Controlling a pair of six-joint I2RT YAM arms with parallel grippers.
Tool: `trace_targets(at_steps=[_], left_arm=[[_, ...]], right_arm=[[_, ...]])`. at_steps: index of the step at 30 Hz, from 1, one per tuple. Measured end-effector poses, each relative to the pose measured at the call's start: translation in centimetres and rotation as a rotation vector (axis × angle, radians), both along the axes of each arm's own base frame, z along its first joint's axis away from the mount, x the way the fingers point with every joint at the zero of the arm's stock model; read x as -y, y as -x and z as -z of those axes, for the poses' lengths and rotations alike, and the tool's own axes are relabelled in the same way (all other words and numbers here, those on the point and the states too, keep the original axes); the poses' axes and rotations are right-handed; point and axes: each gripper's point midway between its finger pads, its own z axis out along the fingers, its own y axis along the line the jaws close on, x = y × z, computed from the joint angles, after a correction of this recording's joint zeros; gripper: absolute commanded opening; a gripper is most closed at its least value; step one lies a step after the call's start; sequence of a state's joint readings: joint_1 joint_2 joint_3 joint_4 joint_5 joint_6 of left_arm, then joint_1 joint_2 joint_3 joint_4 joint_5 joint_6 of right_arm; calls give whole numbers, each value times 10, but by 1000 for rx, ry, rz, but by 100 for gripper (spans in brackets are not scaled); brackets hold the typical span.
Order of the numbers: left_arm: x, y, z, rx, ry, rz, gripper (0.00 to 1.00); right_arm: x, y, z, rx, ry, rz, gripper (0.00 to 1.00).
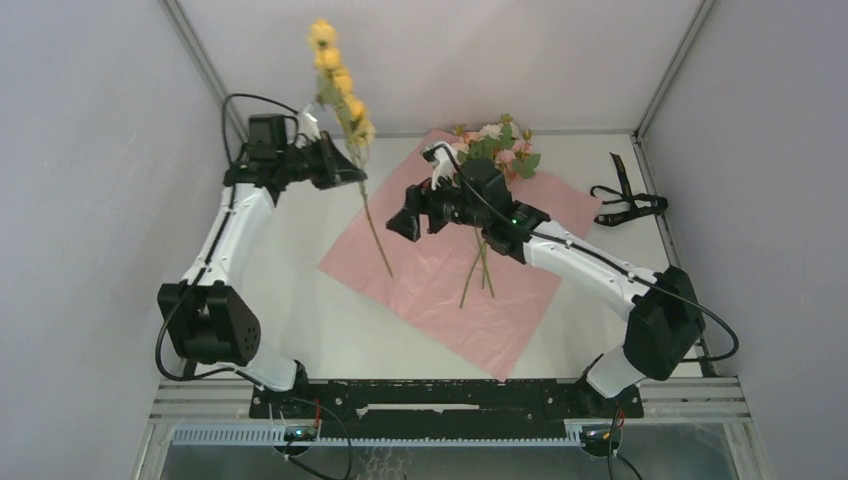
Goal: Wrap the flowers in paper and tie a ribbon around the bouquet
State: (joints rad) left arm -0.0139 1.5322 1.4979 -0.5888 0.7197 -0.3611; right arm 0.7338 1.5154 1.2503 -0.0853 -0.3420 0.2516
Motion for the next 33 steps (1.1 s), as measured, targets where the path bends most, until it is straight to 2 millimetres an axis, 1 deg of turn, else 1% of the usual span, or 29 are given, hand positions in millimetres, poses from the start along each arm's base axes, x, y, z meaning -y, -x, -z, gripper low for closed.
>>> trace_targets(at_steps=[1, 3, 5, 7, 8, 9, 10, 12, 13, 14, 15, 16, 17, 18, 20, 21, 22, 23, 25, 26, 27, 29, 30, 31, 32, 33], left_arm=[[17, 4, 7, -27, 27, 28, 0], [44, 14, 21, -95, 69, 73, 0], [66, 23, 30, -146, 104, 106, 0], [79, 27, 32, -163, 142, 121, 0], [83, 26, 31, -162, 165, 121, 0], [86, 26, 31, -159, 186, 117, 0], [88, 25, 31, -161, 206, 112, 0], [90, 25, 32, -167, 229, 103, 0], [90, 25, 32, -168, 237, 100, 2], [91, 24, 32, -169, 242, 96, 17], [90, 23, 33, -166, 238, 91, 37], [89, 22, 35, -159, 225, 87, 57], [87, 22, 38, -153, 201, 83, 66], [83, 22, 42, -155, 167, 77, 71], [70, 16, 52, -168, 84, 46, 76], [60, 10, 57, -176, 33, 11, 77], [47, 2, 63, -187, -9, -27, 83], [32, -5, 70, -203, -46, -74, 88], [-8, -16, 95, -272, -105, -187, 91], [-29, -18, 111, -326, -127, -249, 92], [-46, -18, 125, -373, -146, -296, 98], [-80, -10, 162, -489, -195, -394, 100], [-89, -4, 176, -534, -212, -419, 100], [-94, 10, 195, -600, -236, -437, 100], [-94, 22, 206, -651, -246, -441, 100], [-92, 31, 214, -686, -256, -436, 100]], right_arm=[[-9, -1, -6, 12, -36, -17, 87], [-24, -9, -10, 12, -67, -21, 87], [-39, -21, -4, -3, -63, -5, 86], [-45, -30, 7, -26, -44, 21, 83], [-46, -32, 13, -40, -29, 35, 79], [-45, -35, 23, -56, -8, 58, 71], [-44, -36, 33, -75, 19, 78, 59], [-41, -37, 46, -99, 56, 107, 30], [-39, -37, 50, -110, 70, 123, 15], [-37, -38, 53, -116, 80, 136, 3], [-36, -39, 54, -119, 83, 151, 0], [-34, -42, 55, -116, 89, 166, 0], [-30, -45, 56, -116, 96, 183, 0], [-26, -48, 59, -118, 107, 201, 0], [-13, -55, 68, -127, 142, 253, 0], [-3, -61, 75, -129, 170, 291, 5], [10, -68, 82, -134, 201, 336, 13], [27, -76, 91, -143, 237, 389, 26], [54, -92, 106, -169, 288, 466, 47], [69, -102, 116, -186, 315, 502, 55], [77, -107, 125, -207, 334, 523, 60], [98, -121, 147, -254, 401, 570, 65], [107, -125, 158, -273, 434, 591, 67], [115, -126, 166, -289, 465, 603, 69], [124, -125, 174, -307, 502, 617, 70], [129, -122, 178, -319, 525, 622, 71]])
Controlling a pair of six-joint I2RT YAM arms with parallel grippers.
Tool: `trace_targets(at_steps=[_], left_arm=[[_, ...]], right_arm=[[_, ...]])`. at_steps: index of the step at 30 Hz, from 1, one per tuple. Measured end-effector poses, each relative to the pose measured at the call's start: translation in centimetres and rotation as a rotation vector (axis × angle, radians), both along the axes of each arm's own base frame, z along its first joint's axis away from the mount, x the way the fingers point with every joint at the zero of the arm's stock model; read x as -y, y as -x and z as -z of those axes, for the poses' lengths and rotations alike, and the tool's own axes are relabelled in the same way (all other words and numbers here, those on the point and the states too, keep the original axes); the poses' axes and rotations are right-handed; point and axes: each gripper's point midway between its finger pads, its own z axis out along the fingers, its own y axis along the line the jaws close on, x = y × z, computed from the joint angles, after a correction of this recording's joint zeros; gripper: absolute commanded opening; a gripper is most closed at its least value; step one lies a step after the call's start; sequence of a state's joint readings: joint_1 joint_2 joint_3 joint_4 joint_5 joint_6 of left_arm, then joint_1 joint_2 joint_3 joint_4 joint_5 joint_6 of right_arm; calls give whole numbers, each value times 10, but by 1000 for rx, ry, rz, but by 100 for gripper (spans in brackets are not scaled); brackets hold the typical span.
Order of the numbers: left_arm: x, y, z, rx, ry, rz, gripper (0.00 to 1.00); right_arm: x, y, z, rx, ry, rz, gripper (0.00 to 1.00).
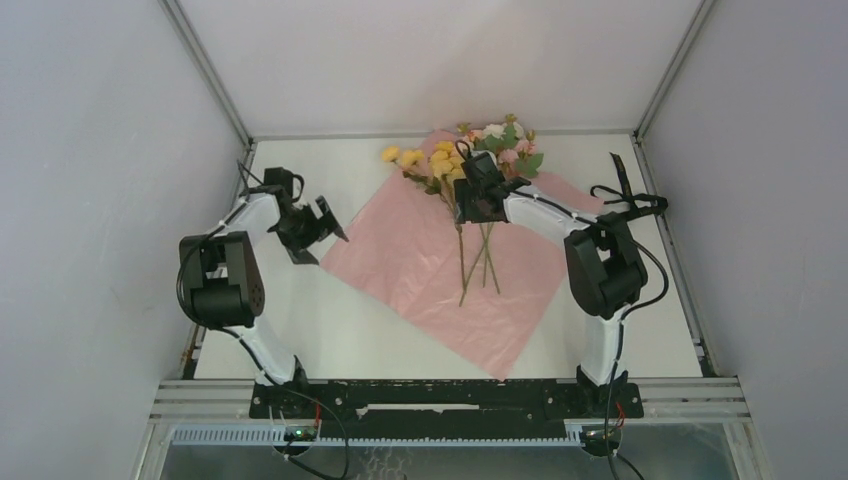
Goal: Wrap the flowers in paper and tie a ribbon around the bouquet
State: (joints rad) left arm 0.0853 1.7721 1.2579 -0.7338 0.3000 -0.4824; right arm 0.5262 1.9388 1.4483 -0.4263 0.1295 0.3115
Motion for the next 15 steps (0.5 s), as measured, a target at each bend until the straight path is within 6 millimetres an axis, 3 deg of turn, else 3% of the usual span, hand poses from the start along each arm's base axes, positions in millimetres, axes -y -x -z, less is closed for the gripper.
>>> trace_targets(at_steps=[6, 7, 11, 15], left_arm=[[12, 55, 43, -168, 9, -26, 100], [16, 62, 43, -182, 27, -36, 100], [26, 66, 43, -156, 56, -54, 100], [54, 64, 41, -157, 138, -20, 97]], right_arm=[[29, 7, -9, -18, 18, 45, 72], [35, 4, -12, -16, 7, 60, 73], [62, -17, -8, -36, -39, 131, 72], [73, -53, 16, -74, -73, 180, 68]])
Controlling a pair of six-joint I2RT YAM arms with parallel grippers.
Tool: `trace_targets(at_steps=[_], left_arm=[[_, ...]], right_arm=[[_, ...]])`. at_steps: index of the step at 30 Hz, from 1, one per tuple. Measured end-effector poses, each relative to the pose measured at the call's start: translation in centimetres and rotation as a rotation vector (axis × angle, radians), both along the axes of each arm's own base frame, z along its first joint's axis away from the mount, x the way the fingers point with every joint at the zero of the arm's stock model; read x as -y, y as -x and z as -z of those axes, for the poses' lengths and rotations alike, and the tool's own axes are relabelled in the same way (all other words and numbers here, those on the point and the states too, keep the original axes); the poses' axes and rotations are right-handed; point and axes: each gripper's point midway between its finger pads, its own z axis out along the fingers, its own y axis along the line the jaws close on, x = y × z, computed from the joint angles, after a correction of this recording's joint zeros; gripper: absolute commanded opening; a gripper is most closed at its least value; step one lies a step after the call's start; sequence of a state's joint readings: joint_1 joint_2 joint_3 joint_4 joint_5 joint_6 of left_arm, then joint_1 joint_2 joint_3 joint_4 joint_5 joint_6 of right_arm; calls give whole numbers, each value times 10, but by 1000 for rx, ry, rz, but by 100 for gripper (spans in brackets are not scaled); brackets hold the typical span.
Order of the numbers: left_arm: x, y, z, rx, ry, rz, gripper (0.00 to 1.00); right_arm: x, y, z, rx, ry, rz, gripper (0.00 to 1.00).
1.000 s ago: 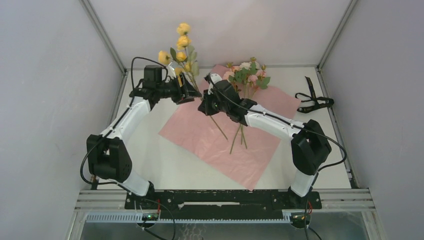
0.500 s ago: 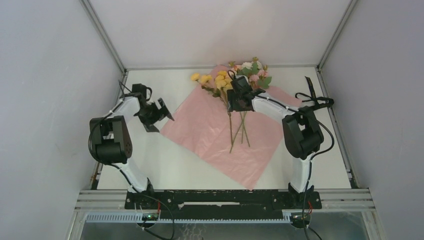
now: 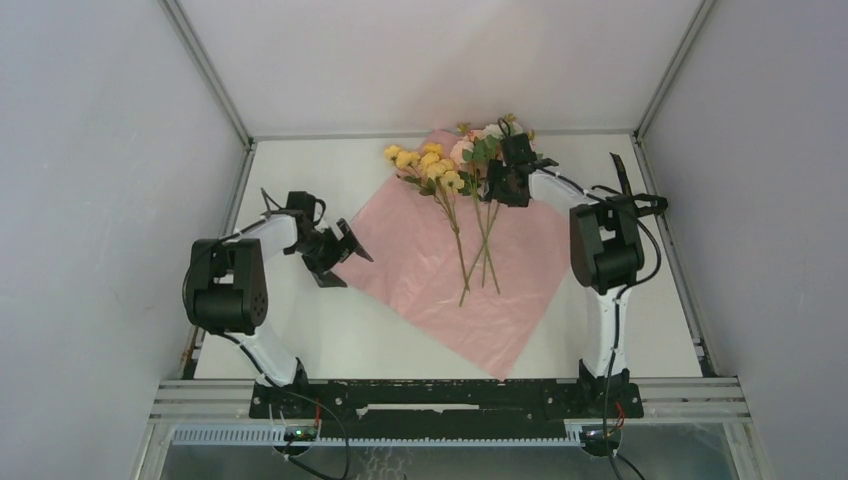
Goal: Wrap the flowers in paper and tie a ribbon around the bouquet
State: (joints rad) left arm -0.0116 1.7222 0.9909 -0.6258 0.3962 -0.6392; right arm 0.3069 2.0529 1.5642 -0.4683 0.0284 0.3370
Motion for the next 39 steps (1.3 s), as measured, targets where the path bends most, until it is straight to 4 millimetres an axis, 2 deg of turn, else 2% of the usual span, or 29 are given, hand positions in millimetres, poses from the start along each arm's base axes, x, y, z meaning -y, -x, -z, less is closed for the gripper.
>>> trace_targets(at_steps=[2, 5, 8, 12, 17, 20, 24, 26, 28, 30, 31, 32, 33, 35, 36, 37, 39], left_arm=[[14, -2, -2, -6, 54, 12, 94], [22, -5, -4, -11, 99, 4, 92], [21, -12, -5, 5, 119, -29, 92], [4, -30, -7, 57, 104, -88, 92], [-29, -48, -7, 103, 38, -166, 94], [-37, -49, -7, 103, 5, -168, 92], [-42, -49, -14, 123, -40, -123, 81], [-43, -53, -30, 182, -67, -81, 74], [-40, -62, -61, 285, -101, -8, 65], [-25, -78, -104, 430, -130, 116, 52], [-12, -89, -127, 520, -145, 193, 46], [-1, -95, -141, 579, -153, 248, 39], [19, -100, -157, 657, -174, 346, 32], [56, -98, -162, 705, -178, 487, 25], [77, -96, -158, 710, -174, 563, 23], [94, -96, -150, 703, -177, 623, 21], [122, -96, -120, 654, -187, 728, 18]], right_arm=[[-4, -7, 18, -34, -20, -9, 62], [-19, 1, 36, -79, -38, -60, 58], [-41, 4, 30, -61, -63, -132, 58], [-77, 16, 27, -34, -58, -280, 61], [-101, 12, 10, 37, -9, -431, 66], [-96, 4, 1, 74, 19, -473, 69], [-70, 7, 0, 33, 30, -487, 69], [-60, 12, -8, 19, 16, -484, 67], [-46, 21, -21, 21, -6, -462, 63], [-35, 32, -35, 24, -44, -424, 53], [-32, 35, -41, 28, -63, -406, 46], [-28, 37, -45, 32, -78, -387, 40], [-26, 38, -48, 36, -97, -360, 34], [-26, 38, -45, 31, -120, -326, 26], [-27, 40, -40, 16, -133, -312, 23], [-28, 45, -32, -7, -150, -299, 20], [-30, 54, -16, -51, -168, -284, 14]])
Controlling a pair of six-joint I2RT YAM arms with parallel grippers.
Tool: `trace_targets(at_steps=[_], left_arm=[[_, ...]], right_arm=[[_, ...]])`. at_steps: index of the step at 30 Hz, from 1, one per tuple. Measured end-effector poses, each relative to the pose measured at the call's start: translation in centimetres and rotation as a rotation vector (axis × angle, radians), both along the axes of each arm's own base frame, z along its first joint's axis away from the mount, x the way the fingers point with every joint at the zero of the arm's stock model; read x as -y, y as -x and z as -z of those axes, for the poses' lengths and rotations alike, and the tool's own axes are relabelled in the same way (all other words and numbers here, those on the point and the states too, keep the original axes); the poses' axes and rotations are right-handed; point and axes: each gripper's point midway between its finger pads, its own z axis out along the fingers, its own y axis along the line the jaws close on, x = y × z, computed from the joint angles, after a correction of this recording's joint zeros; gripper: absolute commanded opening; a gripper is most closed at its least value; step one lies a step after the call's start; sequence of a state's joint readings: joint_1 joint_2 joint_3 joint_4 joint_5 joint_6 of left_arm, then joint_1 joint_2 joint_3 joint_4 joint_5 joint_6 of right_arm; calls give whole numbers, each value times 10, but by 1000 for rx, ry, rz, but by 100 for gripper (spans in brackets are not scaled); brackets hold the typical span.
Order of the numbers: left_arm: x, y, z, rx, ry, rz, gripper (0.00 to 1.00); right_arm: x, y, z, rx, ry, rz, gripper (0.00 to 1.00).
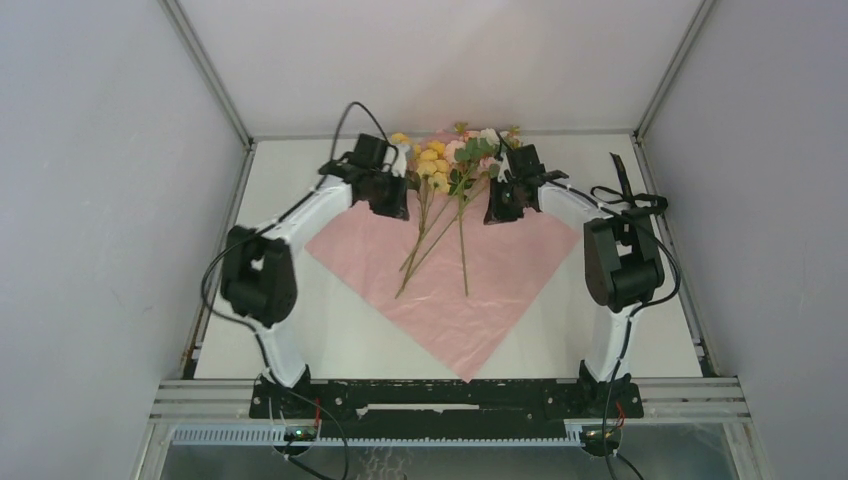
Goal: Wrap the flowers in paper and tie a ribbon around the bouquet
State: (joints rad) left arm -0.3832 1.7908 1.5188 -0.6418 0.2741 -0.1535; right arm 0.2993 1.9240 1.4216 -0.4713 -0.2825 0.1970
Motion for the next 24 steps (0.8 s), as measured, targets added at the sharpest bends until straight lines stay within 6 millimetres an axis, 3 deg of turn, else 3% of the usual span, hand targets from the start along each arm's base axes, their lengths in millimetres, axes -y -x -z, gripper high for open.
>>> trace_targets(at_steps=[4, 8, 14, 24], left_arm=[[4, 2, 70, -115, -149, 40, 16], [-10, 0, 109, -182, -255, 15, 15], [-11, 3, 128, -206, -306, 17, 14], [28, 23, 128, -183, -309, 137, 15]], right_arm=[[-5, 26, 30, -104, -25, 8, 10], [-19, 37, 42, -144, -59, -4, 8], [-40, 46, 52, -169, -111, -39, 6], [-63, 59, 59, -208, -175, -75, 6]])
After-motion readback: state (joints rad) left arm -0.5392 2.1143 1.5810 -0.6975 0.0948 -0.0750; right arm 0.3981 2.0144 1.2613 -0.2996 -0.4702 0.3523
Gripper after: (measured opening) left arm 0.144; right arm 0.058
